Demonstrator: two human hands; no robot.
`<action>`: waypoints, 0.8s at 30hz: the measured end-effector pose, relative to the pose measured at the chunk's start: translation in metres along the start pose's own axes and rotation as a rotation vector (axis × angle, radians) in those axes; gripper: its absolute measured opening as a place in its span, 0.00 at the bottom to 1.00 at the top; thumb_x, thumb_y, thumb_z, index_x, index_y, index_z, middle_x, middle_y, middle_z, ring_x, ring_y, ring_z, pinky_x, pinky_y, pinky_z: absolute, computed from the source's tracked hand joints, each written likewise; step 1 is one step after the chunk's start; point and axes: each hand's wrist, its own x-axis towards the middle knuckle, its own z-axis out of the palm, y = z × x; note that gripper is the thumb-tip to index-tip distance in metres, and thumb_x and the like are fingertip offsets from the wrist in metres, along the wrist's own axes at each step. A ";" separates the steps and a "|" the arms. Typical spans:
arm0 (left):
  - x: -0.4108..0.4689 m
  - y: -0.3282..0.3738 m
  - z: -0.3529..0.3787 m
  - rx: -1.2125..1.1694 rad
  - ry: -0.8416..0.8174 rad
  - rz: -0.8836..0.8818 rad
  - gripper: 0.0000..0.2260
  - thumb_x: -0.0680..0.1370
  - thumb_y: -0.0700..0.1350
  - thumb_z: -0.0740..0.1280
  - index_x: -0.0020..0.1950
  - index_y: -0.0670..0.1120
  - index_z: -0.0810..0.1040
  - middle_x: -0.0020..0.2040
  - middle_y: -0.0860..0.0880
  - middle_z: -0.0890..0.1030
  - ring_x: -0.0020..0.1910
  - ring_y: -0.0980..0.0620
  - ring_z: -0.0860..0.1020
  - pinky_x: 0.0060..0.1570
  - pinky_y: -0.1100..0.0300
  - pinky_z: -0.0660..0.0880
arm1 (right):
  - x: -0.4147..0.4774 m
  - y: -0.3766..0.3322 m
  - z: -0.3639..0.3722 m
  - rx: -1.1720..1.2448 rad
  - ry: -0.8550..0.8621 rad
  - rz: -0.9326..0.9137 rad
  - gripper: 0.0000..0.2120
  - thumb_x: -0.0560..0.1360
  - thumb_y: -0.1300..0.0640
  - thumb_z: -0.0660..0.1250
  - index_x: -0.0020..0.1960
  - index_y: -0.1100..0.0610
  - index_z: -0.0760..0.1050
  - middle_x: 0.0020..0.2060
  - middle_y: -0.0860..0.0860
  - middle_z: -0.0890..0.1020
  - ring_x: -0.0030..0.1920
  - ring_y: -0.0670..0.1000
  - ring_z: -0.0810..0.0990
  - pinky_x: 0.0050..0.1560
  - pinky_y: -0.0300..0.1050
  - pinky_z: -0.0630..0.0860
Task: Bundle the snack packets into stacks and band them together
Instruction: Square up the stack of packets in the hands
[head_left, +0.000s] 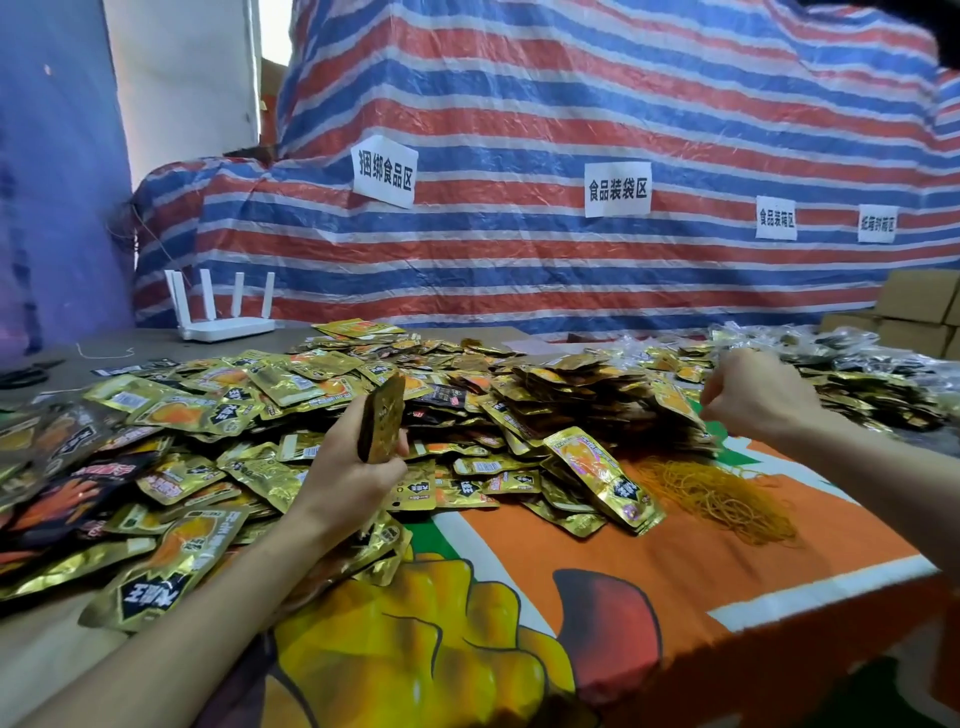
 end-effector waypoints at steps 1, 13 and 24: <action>0.001 0.002 -0.001 -0.062 0.012 -0.047 0.13 0.66 0.37 0.70 0.50 0.42 0.78 0.43 0.38 0.81 0.37 0.45 0.78 0.39 0.49 0.76 | 0.001 -0.009 -0.001 0.087 0.022 -0.046 0.02 0.73 0.62 0.75 0.44 0.57 0.86 0.41 0.57 0.86 0.40 0.57 0.84 0.47 0.56 0.83; 0.010 0.014 -0.026 -0.569 0.033 -0.521 0.11 0.63 0.40 0.70 0.41 0.41 0.88 0.48 0.48 0.86 0.41 0.49 0.83 0.36 0.55 0.79 | -0.048 -0.231 0.048 1.132 -0.250 -0.425 0.05 0.70 0.61 0.79 0.45 0.57 0.87 0.36 0.49 0.87 0.34 0.45 0.84 0.32 0.36 0.77; 0.019 0.004 -0.050 -0.616 0.145 -0.536 0.14 0.64 0.32 0.66 0.48 0.35 0.79 0.40 0.41 0.79 0.34 0.45 0.78 0.45 0.48 0.78 | -0.049 -0.249 0.099 0.971 -0.350 -0.499 0.04 0.76 0.57 0.74 0.50 0.51 0.86 0.37 0.42 0.86 0.34 0.37 0.80 0.37 0.29 0.72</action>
